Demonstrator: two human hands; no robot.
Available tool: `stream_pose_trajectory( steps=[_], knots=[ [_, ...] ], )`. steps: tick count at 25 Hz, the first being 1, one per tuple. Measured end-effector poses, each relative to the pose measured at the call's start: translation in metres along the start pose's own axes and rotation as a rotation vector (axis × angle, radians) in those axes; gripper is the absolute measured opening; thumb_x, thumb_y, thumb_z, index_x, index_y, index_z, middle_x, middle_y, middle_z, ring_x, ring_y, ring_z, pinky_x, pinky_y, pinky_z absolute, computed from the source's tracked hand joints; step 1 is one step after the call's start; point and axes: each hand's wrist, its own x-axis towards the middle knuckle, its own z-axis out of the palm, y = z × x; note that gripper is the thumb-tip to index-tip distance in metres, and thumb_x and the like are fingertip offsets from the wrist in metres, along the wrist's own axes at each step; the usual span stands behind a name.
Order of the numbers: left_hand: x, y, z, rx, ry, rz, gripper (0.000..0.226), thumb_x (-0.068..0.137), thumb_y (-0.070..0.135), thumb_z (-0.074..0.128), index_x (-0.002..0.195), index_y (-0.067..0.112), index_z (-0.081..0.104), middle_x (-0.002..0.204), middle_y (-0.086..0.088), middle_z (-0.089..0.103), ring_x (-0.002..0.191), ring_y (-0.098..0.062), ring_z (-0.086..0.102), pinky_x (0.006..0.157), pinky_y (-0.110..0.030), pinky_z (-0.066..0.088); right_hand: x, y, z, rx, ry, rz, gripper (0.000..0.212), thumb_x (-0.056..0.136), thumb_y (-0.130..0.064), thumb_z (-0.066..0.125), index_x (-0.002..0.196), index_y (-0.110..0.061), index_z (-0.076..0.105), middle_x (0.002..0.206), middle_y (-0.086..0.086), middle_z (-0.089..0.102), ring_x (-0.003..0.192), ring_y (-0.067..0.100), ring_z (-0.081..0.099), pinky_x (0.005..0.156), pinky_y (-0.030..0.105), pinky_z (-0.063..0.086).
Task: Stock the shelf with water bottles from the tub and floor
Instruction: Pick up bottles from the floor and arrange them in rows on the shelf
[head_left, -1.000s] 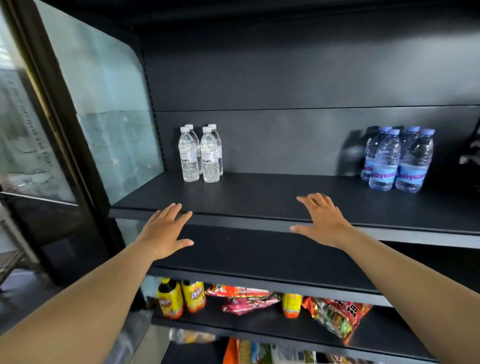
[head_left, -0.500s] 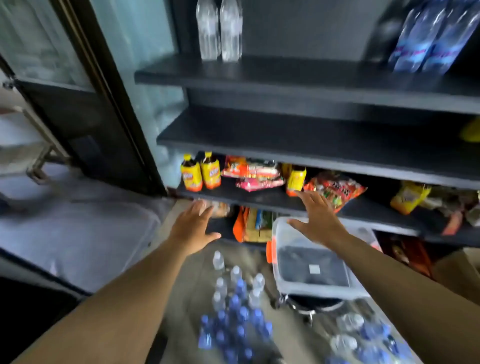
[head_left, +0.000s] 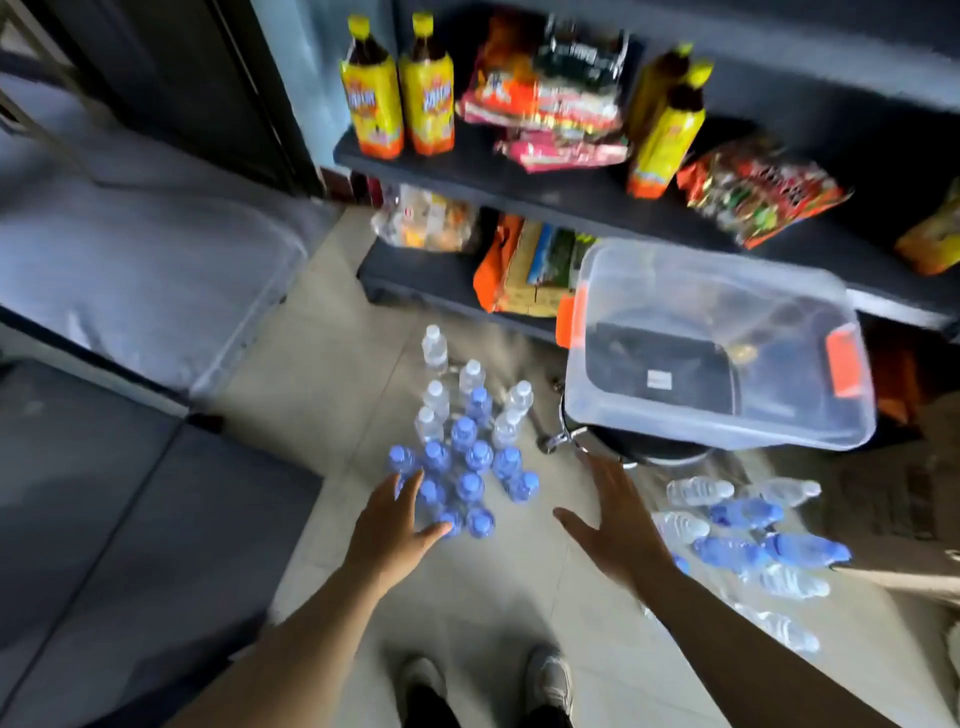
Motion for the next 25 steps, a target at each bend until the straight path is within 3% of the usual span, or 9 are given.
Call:
stream_pose_trajectory(
  steps=[4,6,9,11,15,20,22,25],
  knots=[
    [0.043,-0.033,0.102,-0.224,0.009,-0.135,0.081,0.082,0.044,0.066,0.146,0.012,0.028,0.150,-0.013,0.032,0.138,-0.025,0.031,0.110,-0.030,0.024,0.013,0.083,0.081,0.062,-0.041,0.170,0.071,0.079,-0.027,0.075,0.138,-0.008,0.041,0.139,0.011,0.043,0.130,0.026,0.040,0.099,0.010,0.017],
    [0.075,-0.047,0.148,-0.310,0.030,-0.155,0.078,0.082,0.038,0.067,0.145,0.009,0.029,0.149,-0.013,0.034,0.137,-0.024,0.033,0.106,-0.024,0.024,0.032,0.125,0.124,0.135,-0.040,0.243,0.074,0.077,-0.025,0.076,0.139,-0.009,0.039,0.140,0.010,0.041,0.129,0.024,0.040,0.104,0.016,0.023],
    [0.129,-0.066,0.205,-0.388,0.069,-0.157,0.073,0.085,0.026,0.067,0.145,0.010,0.029,0.149,-0.007,0.034,0.136,-0.019,0.033,0.094,-0.010,0.021,0.065,0.178,0.185,0.270,-0.009,0.355,0.078,0.076,-0.029,0.076,0.141,-0.016,0.035,0.142,0.005,0.039,0.128,0.021,0.042,0.107,0.040,0.037],
    [0.167,-0.079,0.233,-0.406,0.073,-0.148,0.078,0.083,0.027,0.069,0.146,0.012,0.026,0.151,-0.004,0.032,0.139,-0.018,0.031,0.098,-0.010,0.021,0.091,0.202,0.219,0.337,-0.002,0.393,0.078,0.077,-0.030,0.075,0.142,-0.022,0.032,0.144,0.001,0.036,0.129,0.018,0.041,0.106,0.038,0.038],
    [0.232,-0.105,0.280,-0.393,0.044,-0.156,0.080,0.082,0.025,0.071,0.147,0.013,0.026,0.153,-0.006,0.030,0.140,-0.019,0.029,0.112,-0.027,0.022,0.146,0.237,0.279,0.448,-0.029,0.443,0.073,0.081,-0.028,0.072,0.142,-0.028,0.032,0.144,-0.002,0.036,0.128,0.014,0.040,0.094,0.028,0.039],
    [0.273,-0.111,0.307,-0.366,0.140,-0.112,0.052,0.079,0.014,0.072,0.128,0.009,0.054,0.125,-0.009,0.060,0.116,-0.022,0.054,0.086,-0.017,0.034,0.198,0.261,0.310,0.422,-0.024,0.374,0.051,0.082,-0.019,0.069,0.130,-0.028,0.051,0.123,-0.008,0.056,0.109,0.010,0.049,0.087,0.022,0.037],
    [0.281,-0.108,0.309,-0.384,0.168,-0.079,0.044,0.078,0.014,0.073,0.119,0.006,0.059,0.114,-0.008,0.064,0.102,-0.019,0.057,0.075,-0.014,0.032,0.205,0.267,0.314,0.388,-0.041,0.318,0.043,0.081,-0.019,0.069,0.122,-0.026,0.056,0.112,-0.008,0.059,0.102,0.010,0.051,0.082,0.022,0.038],
    [0.280,-0.106,0.304,-0.456,0.198,-0.038,0.038,0.075,0.011,0.074,0.111,0.004,0.063,0.106,-0.012,0.067,0.089,-0.016,0.055,0.070,-0.015,0.035,0.202,0.270,0.308,0.359,-0.076,0.278,0.037,0.081,-0.027,0.069,0.116,-0.027,0.059,0.109,-0.006,0.062,0.099,0.014,0.055,0.082,0.029,0.044]
  ],
)
